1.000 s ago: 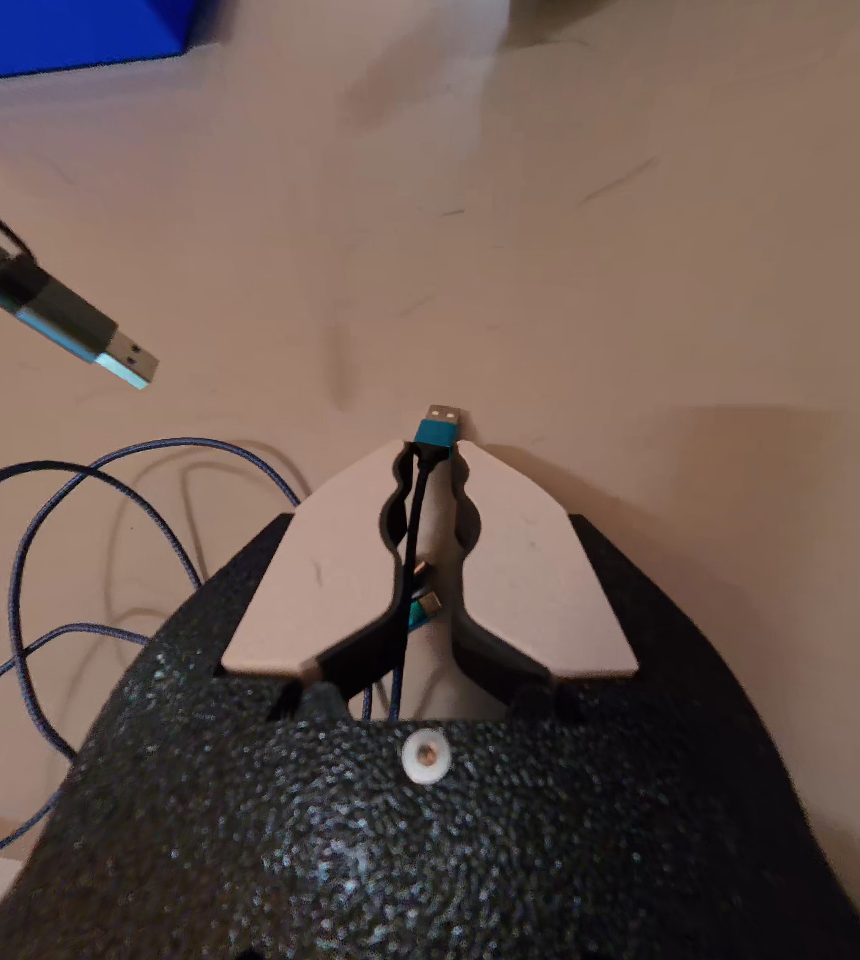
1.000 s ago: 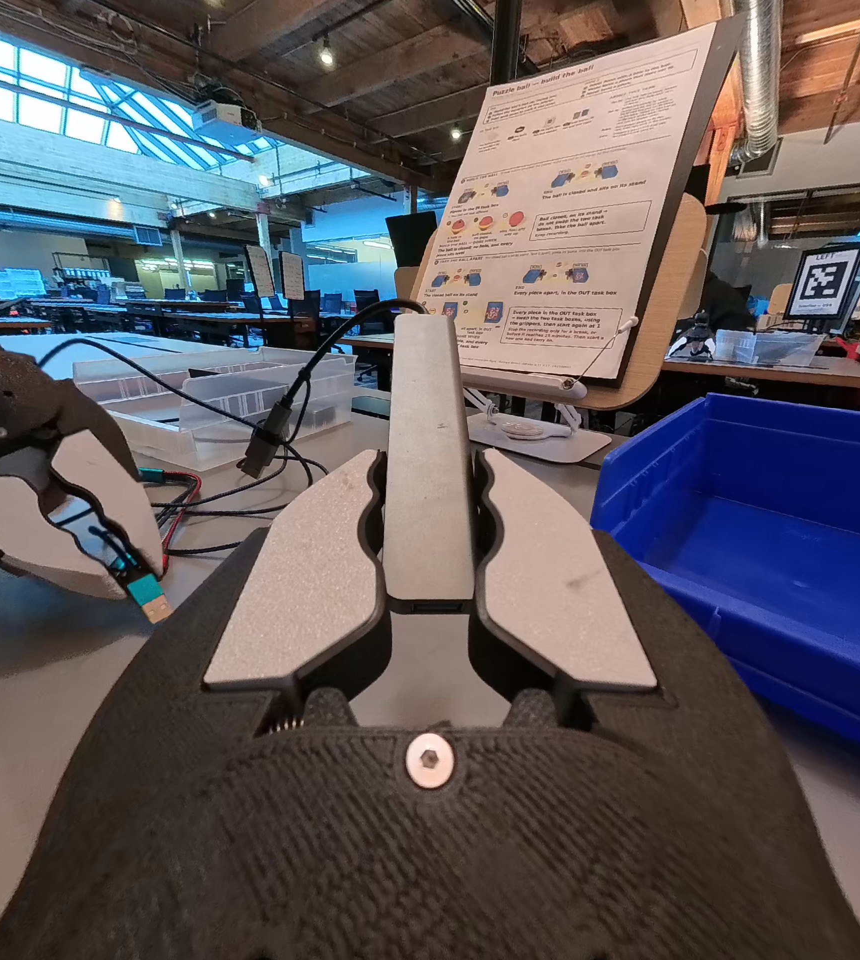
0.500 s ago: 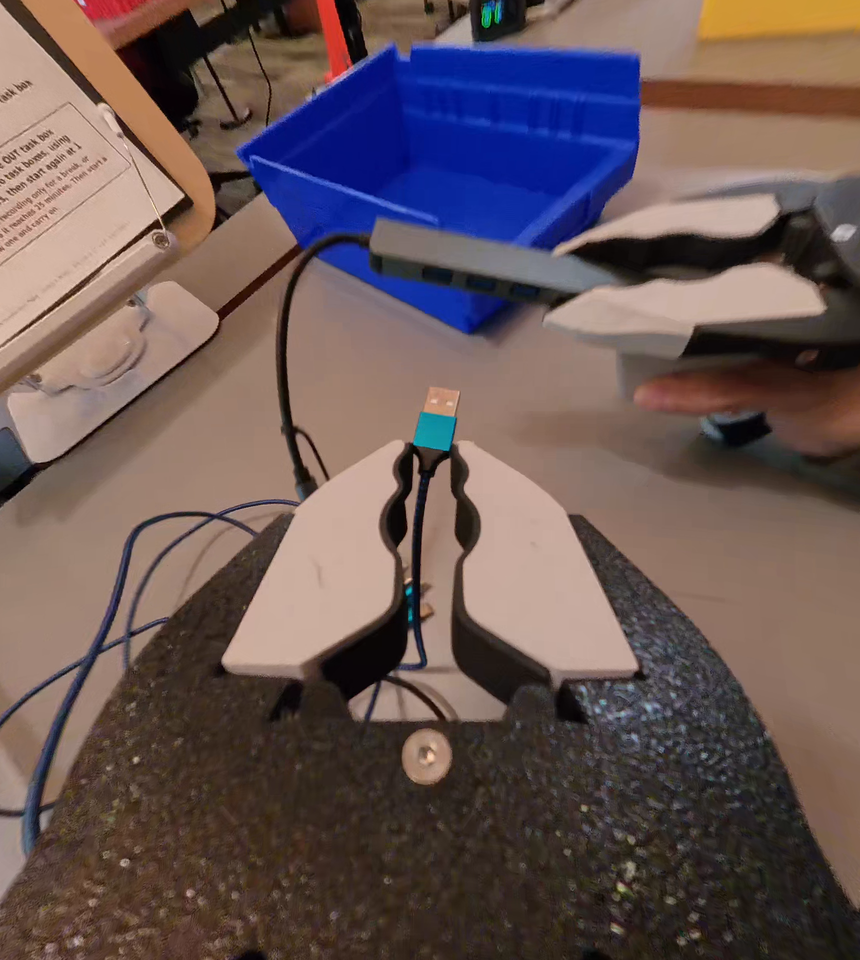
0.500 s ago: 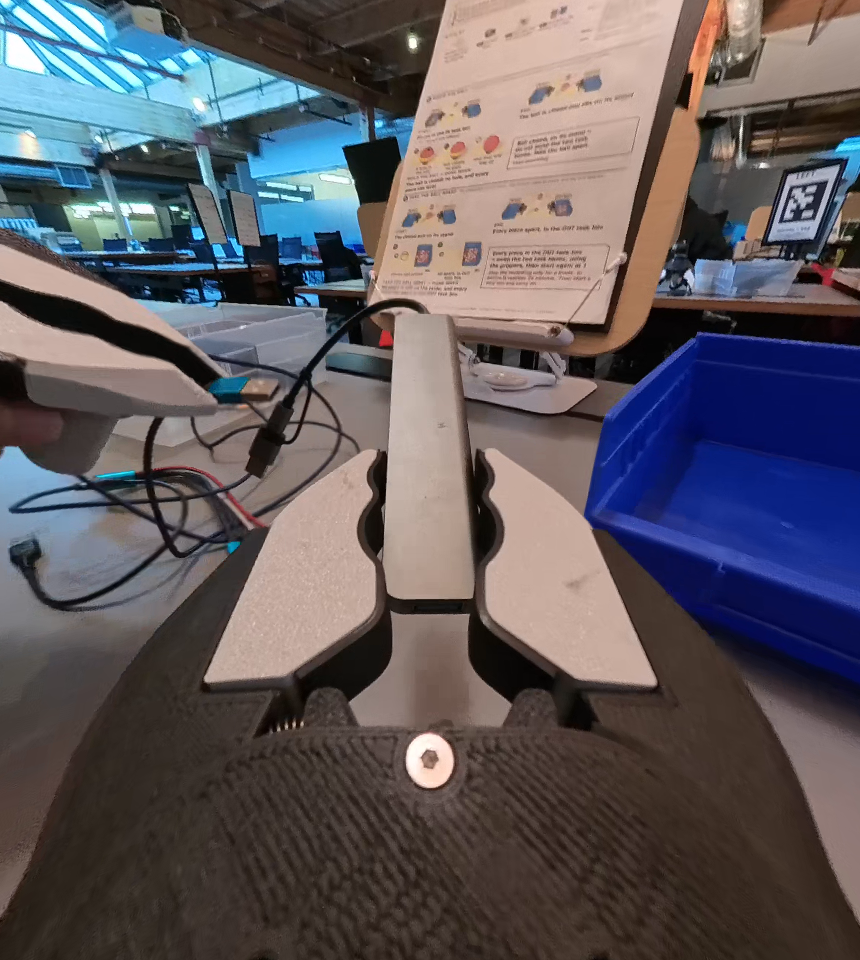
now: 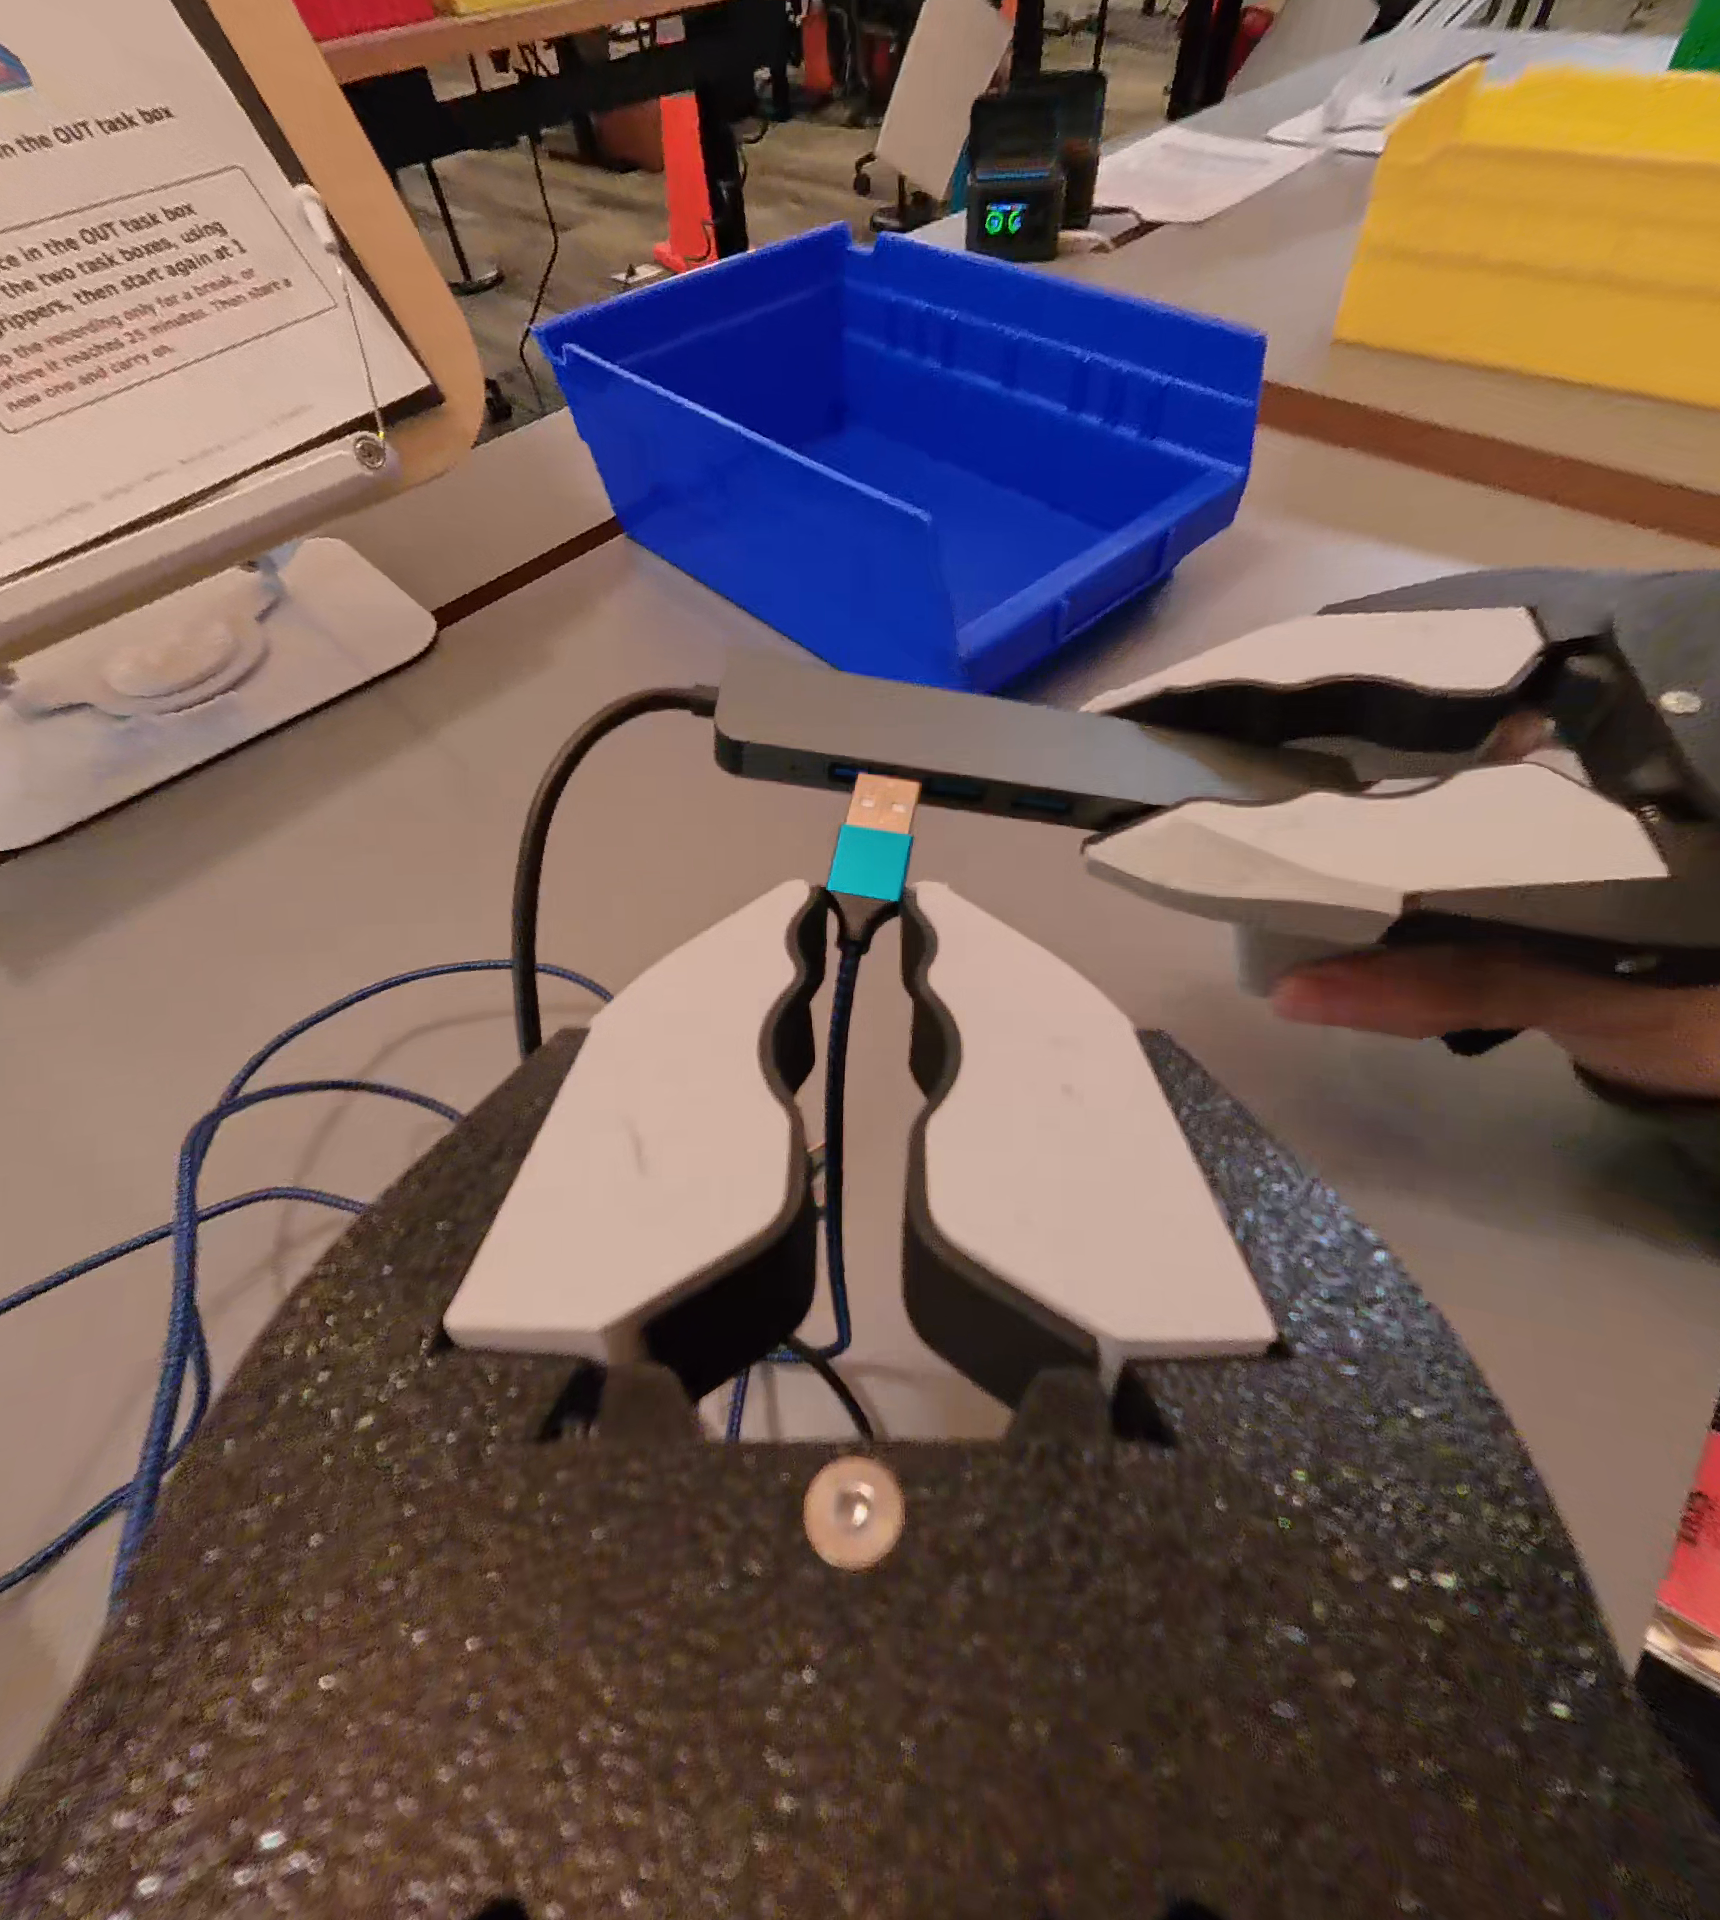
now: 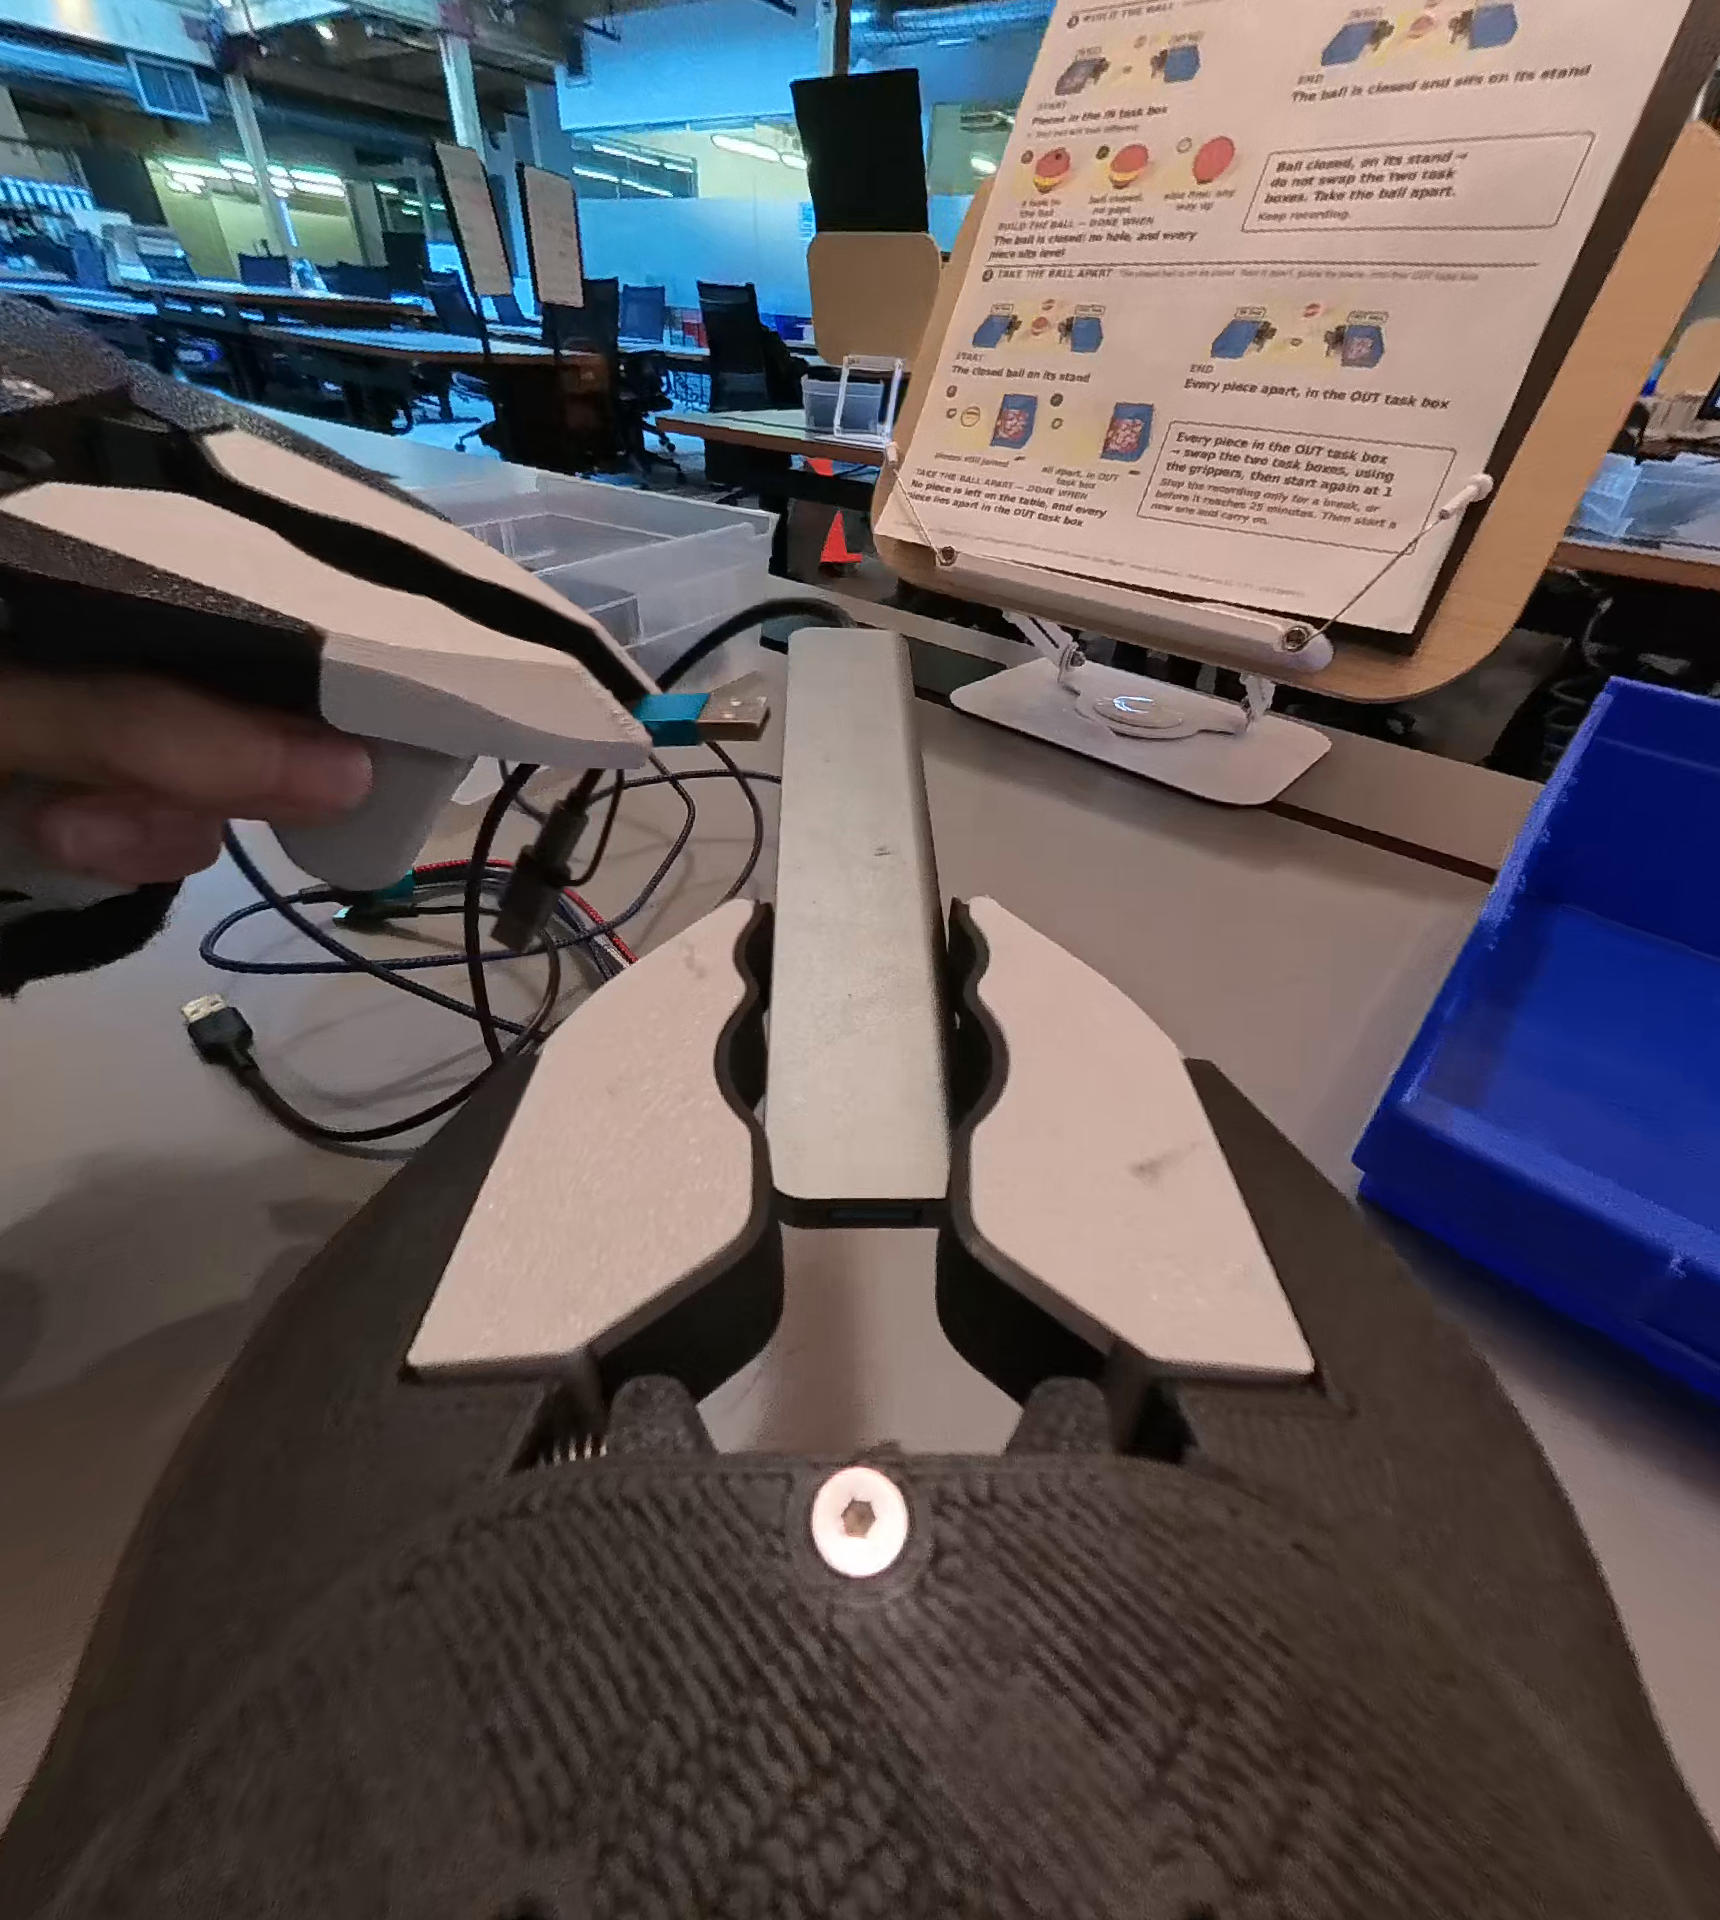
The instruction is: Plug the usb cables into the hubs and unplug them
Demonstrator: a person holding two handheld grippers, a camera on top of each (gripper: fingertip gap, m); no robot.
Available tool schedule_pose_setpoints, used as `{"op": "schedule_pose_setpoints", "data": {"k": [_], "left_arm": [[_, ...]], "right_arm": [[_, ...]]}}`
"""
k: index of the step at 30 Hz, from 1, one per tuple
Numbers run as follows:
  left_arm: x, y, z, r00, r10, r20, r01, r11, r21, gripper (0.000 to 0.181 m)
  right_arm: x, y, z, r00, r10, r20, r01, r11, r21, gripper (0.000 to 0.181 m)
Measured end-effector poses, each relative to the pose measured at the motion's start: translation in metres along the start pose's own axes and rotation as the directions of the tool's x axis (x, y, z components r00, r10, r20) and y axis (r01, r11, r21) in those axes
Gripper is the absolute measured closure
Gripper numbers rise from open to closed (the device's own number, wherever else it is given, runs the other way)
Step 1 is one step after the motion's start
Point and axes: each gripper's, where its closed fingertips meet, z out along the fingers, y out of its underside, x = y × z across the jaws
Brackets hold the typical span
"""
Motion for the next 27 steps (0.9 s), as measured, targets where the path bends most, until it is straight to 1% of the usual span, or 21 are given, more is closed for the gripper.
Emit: {"op": "schedule_pose_setpoints", "data": {"k": [2, 12, 17, 19, 21, 23, 25, 27], "left_arm": [[-0.0037, 0.0018, -0.0001, 1.000, 0.017, 0.024, -0.017, 1.000, -0.010, 0.169], [-0.0058, 0.0031, -0.0001, 0.999, 0.010, 0.052, -0.009, 1.000, -0.019, 0.169], [-0.0046, 0.0046, 0.0002, 0.995, 0.046, 0.093, -0.042, 0.998, -0.045, 0.169], [-0.0049, 0.0060, 0.0000, 0.994, 0.053, 0.091, -0.047, 0.997, -0.060, 0.169], [-0.0055, 0.0069, -0.0002, 0.992, 0.073, 0.107, -0.065, 0.995, -0.077, 0.169], [-0.0059, 0.0064, -0.0004, 0.990, 0.078, 0.117, -0.070, 0.995, -0.070, 0.169], [-0.0048, 0.0030, -0.0009, 0.990, 0.085, 0.109, -0.081, 0.996, -0.037, 0.169], [-0.0034, 0.0037, 0.0006, 0.993, 0.074, 0.096, -0.071, 0.997, -0.033, 0.169]], "right_arm": [[-0.0043, -0.0003, 0.0009, 1.000, -0.009, 0.005, 0.009, 1.000, 0.005, 0.149], [-0.0061, -0.0012, 0.0000, 0.999, -0.036, -0.004, 0.036, 0.999, 0.019, 0.149], [-0.0065, -0.0008, -0.0009, 0.998, -0.065, -0.012, 0.065, 0.998, 0.015, 0.149], [-0.0079, -0.0008, -0.0012, 0.995, -0.095, -0.013, 0.095, 0.995, 0.008, 0.149], [-0.0098, -0.0011, -0.0008, 0.986, -0.163, -0.038, 0.162, 0.987, -0.007, 0.149], [-0.0109, -0.0030, -0.0011, 0.978, -0.201, -0.049, 0.201, 0.980, -0.004, 0.149], [-0.0096, -0.0042, -0.0025, 0.982, -0.189, -0.023, 0.190, 0.982, 0.018, 0.149], [-0.0081, -0.0026, -0.0031, 0.989, -0.150, 0.018, 0.150, 0.989, 0.017, 0.148]]}}
